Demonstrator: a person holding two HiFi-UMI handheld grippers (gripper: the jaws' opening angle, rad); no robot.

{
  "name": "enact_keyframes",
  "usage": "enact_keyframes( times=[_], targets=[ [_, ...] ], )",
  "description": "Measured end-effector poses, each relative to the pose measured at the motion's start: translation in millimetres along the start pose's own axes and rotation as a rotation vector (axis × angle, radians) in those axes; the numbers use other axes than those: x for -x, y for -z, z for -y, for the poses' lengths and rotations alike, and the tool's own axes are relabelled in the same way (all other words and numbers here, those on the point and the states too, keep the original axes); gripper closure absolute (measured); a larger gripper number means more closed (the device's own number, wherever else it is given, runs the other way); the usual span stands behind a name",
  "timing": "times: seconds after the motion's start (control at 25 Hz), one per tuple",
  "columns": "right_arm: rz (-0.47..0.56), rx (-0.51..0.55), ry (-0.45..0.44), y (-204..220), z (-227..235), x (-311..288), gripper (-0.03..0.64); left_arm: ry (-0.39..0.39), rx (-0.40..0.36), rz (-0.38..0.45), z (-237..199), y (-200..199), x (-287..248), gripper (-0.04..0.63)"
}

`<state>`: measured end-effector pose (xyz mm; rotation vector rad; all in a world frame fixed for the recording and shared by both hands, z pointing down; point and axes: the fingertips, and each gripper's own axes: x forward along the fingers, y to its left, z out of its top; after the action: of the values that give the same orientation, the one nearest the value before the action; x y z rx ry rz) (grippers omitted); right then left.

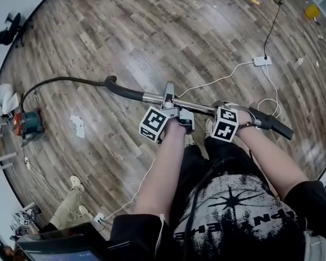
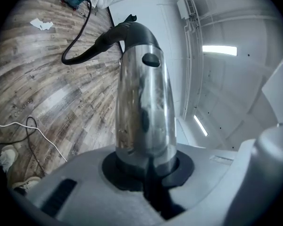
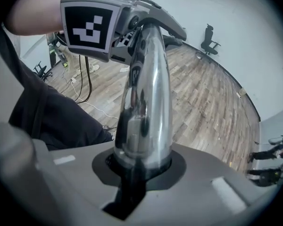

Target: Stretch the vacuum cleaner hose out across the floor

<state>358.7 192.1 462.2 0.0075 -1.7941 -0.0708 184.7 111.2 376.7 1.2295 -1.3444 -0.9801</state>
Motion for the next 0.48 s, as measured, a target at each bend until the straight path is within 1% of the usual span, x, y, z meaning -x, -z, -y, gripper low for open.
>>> enact_keyframes(
  times=[0.16, 0.32, 0.48],
  targets=[
    [-0.003, 0.006, -0.02, 12, -26, 2, 0.551, -0.025, 0.016, 0.004, -12, 17, 25, 0.555],
    [0.016, -0.005, -0.032, 36, -44, 11, 0.551, -0.031, -0.006, -0.001, -4, 44, 38, 0.555],
    [0.044, 0.013, -0.026, 70, -55, 16, 0.546, -0.034, -0.027, 0.017, 0, 80, 50, 0.555]
  ],
)
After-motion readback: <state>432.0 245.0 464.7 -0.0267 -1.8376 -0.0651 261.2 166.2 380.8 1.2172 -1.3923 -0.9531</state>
